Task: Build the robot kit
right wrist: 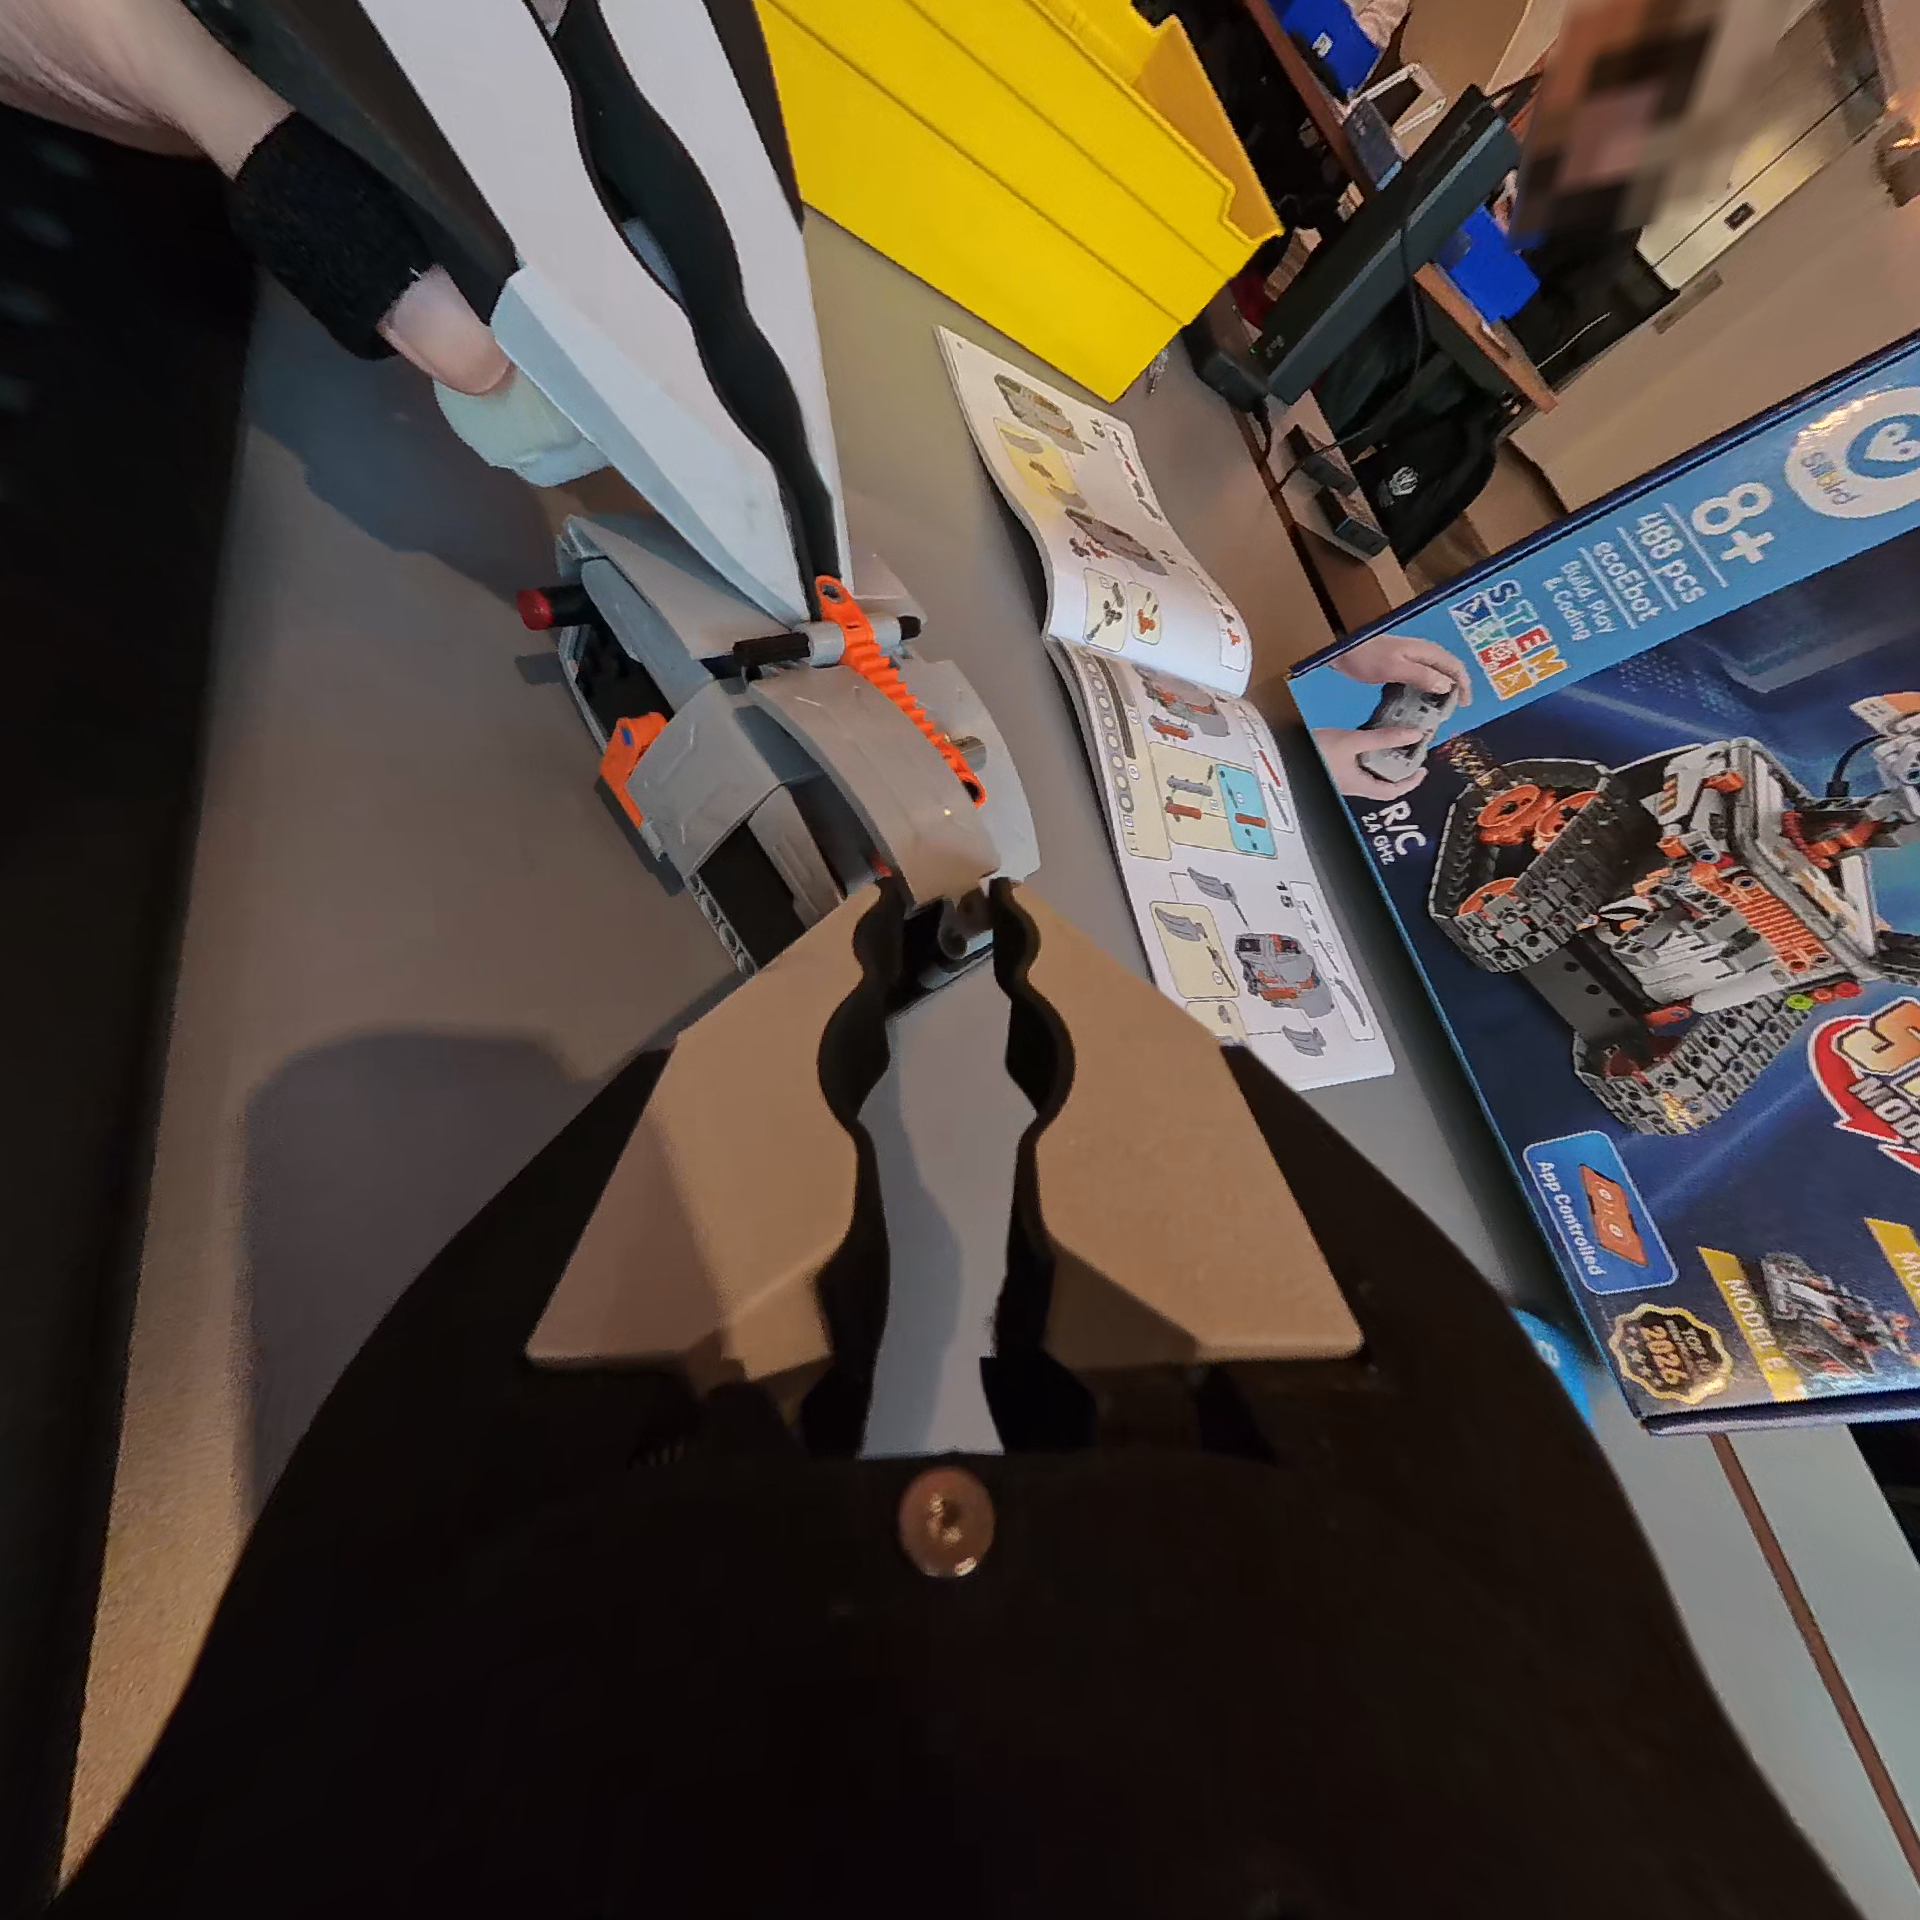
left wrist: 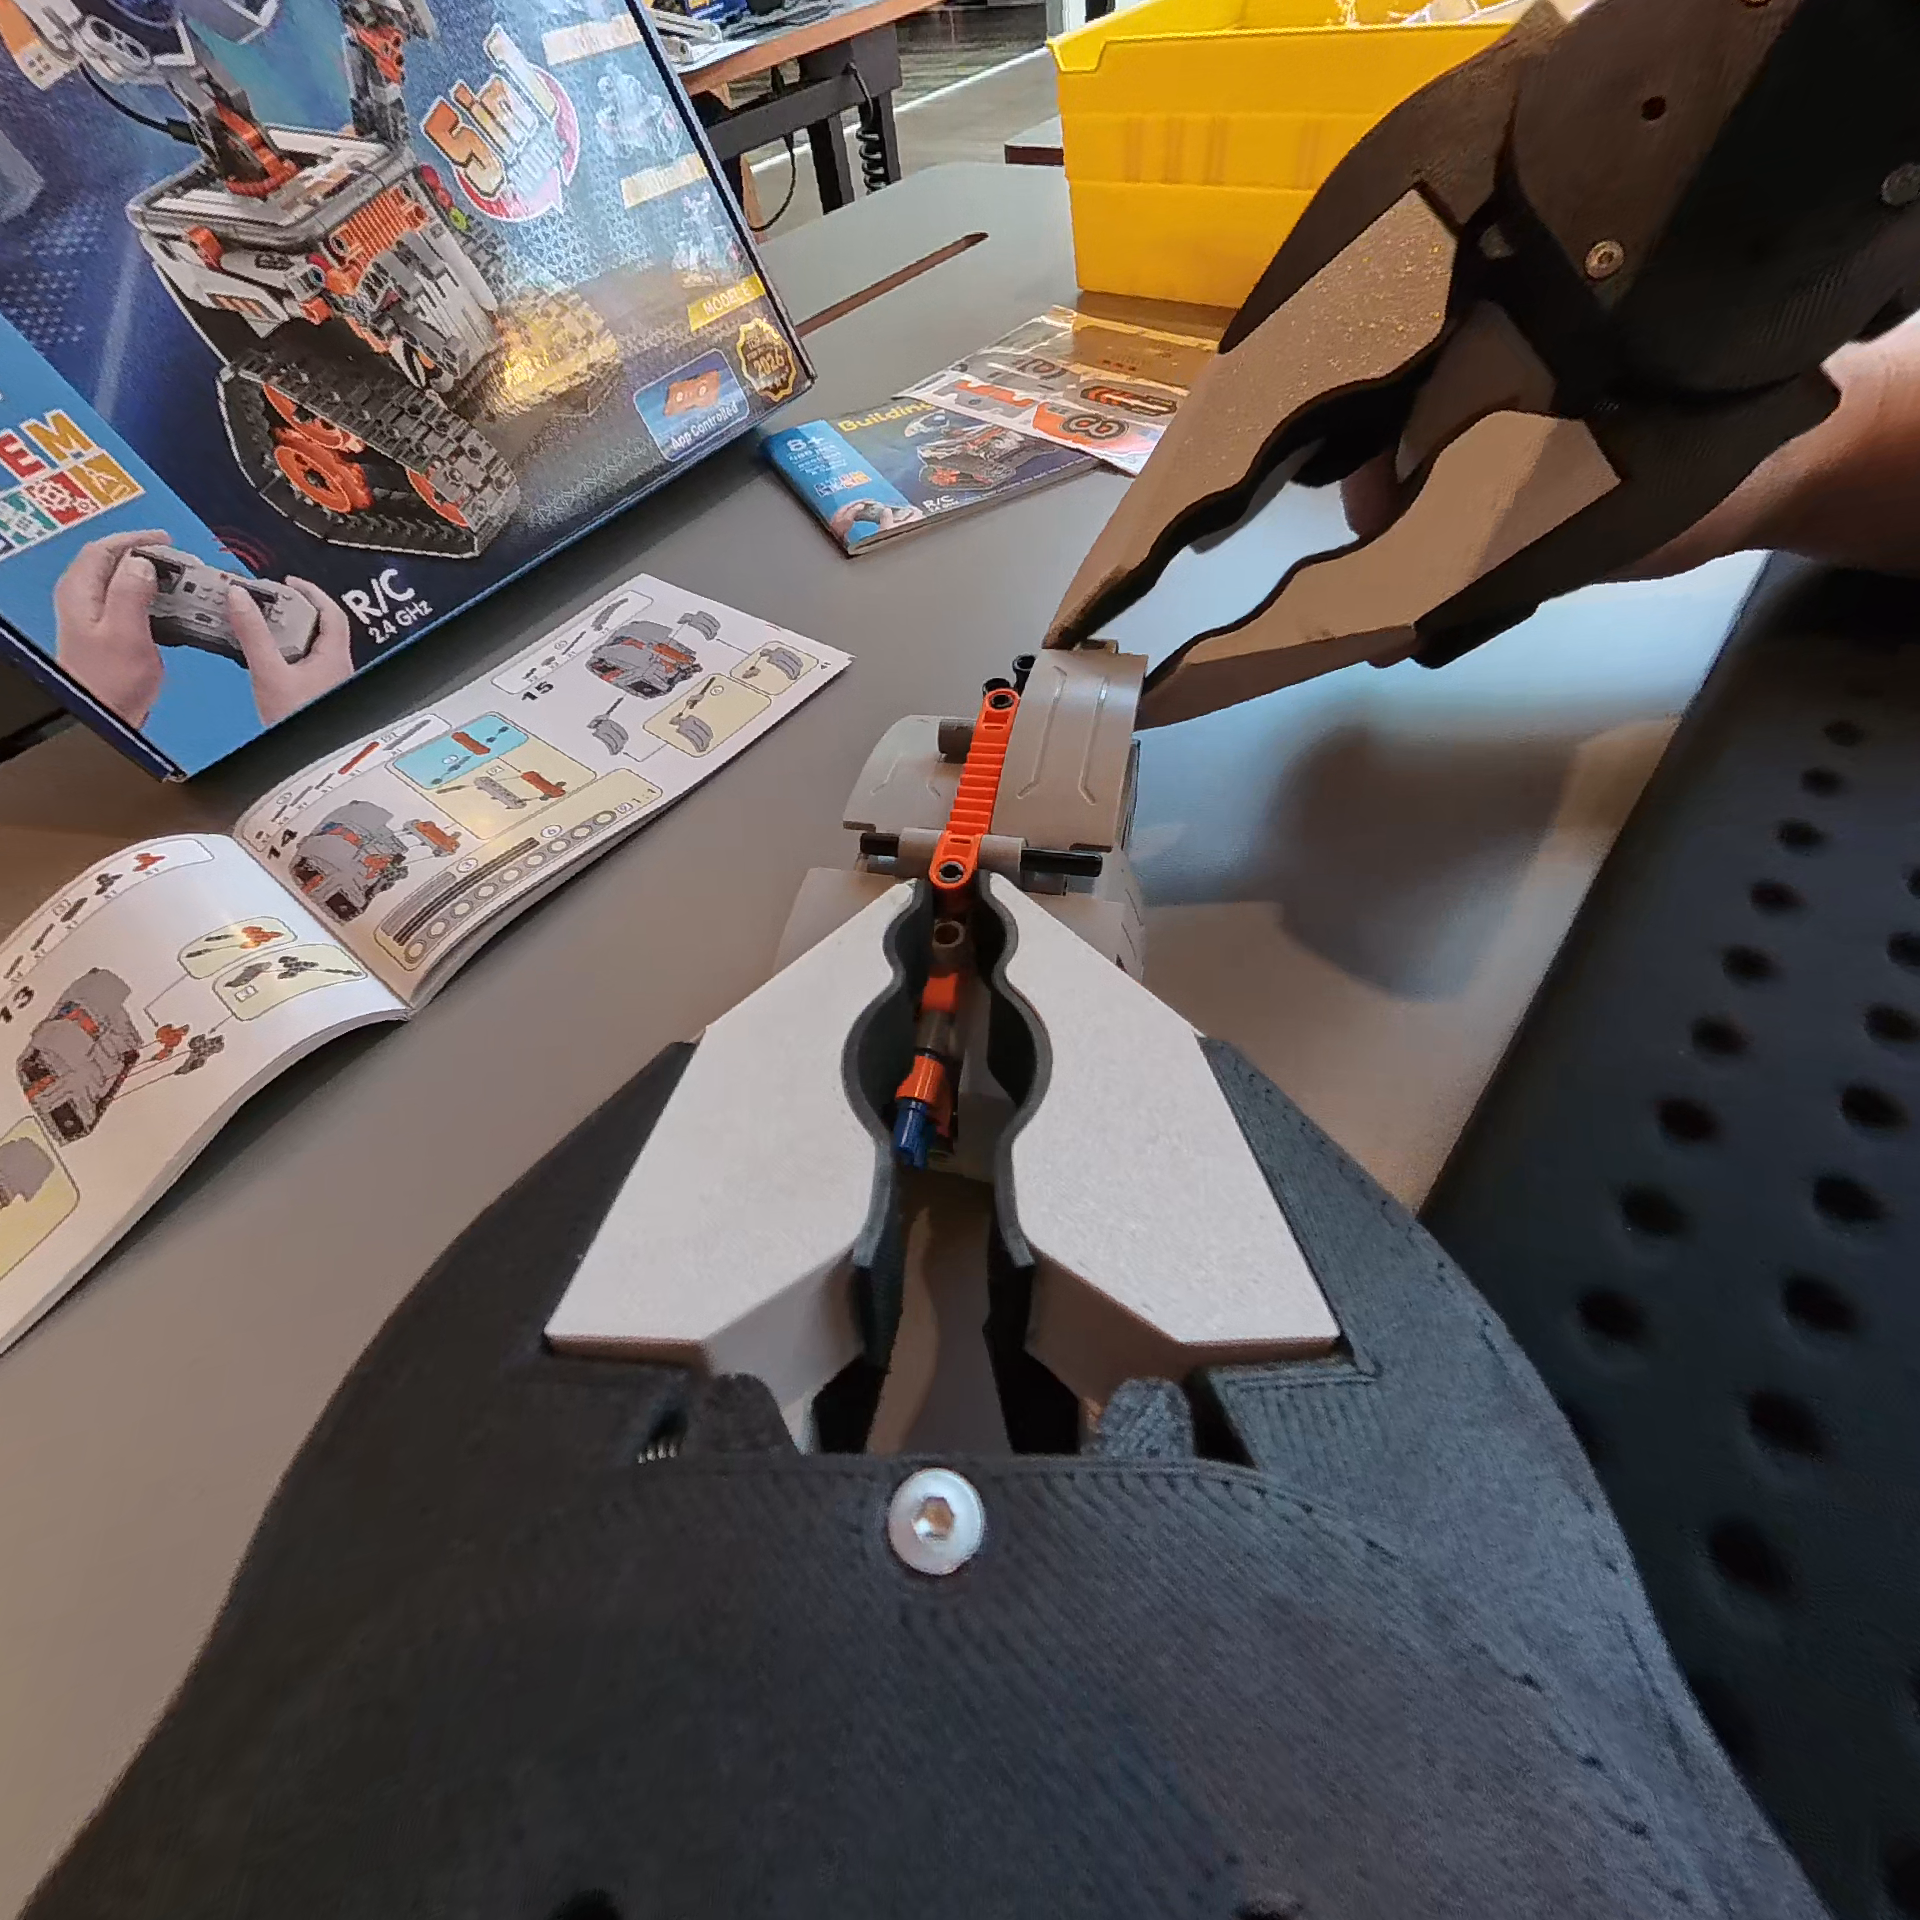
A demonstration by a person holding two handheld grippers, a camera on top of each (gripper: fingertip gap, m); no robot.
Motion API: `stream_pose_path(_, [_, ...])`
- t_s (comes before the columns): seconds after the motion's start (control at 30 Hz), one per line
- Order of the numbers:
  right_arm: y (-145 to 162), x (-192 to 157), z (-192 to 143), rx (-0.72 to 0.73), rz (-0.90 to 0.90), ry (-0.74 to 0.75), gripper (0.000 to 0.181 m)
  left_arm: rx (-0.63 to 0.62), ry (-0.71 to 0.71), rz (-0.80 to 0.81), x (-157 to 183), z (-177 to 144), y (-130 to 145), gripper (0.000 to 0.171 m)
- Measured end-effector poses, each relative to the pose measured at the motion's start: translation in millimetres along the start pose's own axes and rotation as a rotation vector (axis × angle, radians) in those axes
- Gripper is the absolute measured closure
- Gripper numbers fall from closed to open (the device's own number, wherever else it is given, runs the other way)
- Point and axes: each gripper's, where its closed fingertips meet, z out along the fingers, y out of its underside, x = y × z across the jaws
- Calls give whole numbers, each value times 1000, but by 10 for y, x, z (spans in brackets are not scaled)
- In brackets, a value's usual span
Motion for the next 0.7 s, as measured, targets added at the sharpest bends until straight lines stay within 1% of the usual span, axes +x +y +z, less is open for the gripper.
stream_pose_path(0.07, [8,12,-1,-5,7,22,165,-1,-2,0,1,1,0,166])
stream_pose_path(0.13, [-9,69,-35,10,70,60,159,-6,-14,19,9,2,-1,166])
stream_pose_path(0.2, [17,132,-91,4,232,80,159,-15,-35,44,14,4,-3,166])
stream_pose_path(0.27, [47,158,-149,13,462,80,160,-23,-51,56,18,7,-5,166])
stream_pose_path(0.3, [57,162,-177,27,595,73,163,-27,-55,57,17,9,-6,166])
stream_pose_path(0.4, [-34,67,-200,125,1018,-69,163,-36,-67,54,18,21,-11,167])
stream_pose_path(0.5, [-141,-26,-151,210,1373,-239,164,-45,-89,74,25,37,-17,167])
stream_pose_path(0.57, [-193,-122,-109,219,1521,-369,164,-50,-101,80,26,42,-20,167])
stream_pose_path(0.6, [-211,-145,-96,230,1567,-409,163,-53,-107,81,25,44,-21,167])
stream_pose_path(0.7, [-220,-109,-52,291,1657,-419,165,-58,-118,82,27,52,-24,167])
